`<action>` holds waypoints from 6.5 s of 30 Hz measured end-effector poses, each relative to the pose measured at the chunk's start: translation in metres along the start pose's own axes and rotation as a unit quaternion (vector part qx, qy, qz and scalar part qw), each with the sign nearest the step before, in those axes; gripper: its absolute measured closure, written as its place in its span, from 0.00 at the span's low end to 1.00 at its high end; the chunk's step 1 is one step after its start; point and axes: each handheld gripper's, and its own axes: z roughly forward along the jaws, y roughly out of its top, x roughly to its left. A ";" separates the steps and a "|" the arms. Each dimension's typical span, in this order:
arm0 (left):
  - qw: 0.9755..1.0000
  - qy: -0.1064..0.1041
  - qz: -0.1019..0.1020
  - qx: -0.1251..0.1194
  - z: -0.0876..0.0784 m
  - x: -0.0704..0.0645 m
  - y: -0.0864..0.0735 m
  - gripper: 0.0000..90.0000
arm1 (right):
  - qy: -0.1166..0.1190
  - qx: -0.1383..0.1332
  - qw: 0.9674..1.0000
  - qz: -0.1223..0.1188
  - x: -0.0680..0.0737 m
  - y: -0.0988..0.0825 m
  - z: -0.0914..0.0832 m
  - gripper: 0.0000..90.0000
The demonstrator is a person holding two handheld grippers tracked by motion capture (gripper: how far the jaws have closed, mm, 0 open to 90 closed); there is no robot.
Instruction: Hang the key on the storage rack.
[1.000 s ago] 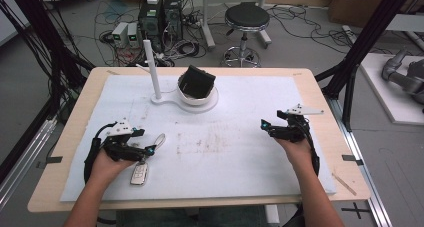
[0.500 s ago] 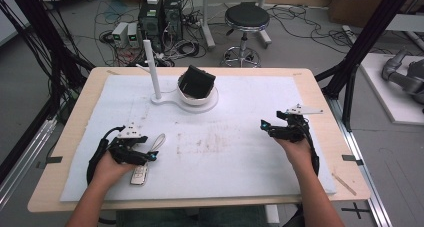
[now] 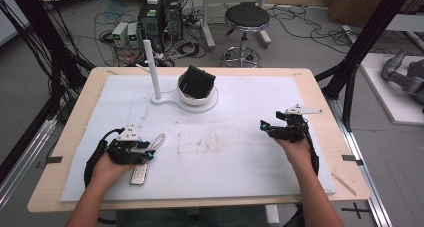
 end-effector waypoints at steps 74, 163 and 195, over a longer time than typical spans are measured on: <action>0.970 0.116 -0.046 -0.208 -0.072 0.047 0.122 0.90 | 0.005 -0.033 0.999 0.002 0.003 0.004 -0.006 0.23; 0.983 0.059 -0.037 -0.167 -0.046 0.029 0.086 0.34 | 0.008 -0.031 0.999 0.006 0.004 0.003 -0.006 0.23; 0.985 0.002 -0.036 -0.168 -0.027 0.012 0.032 0.26 | 0.007 -0.014 1.000 -0.001 0.005 0.000 -0.002 0.23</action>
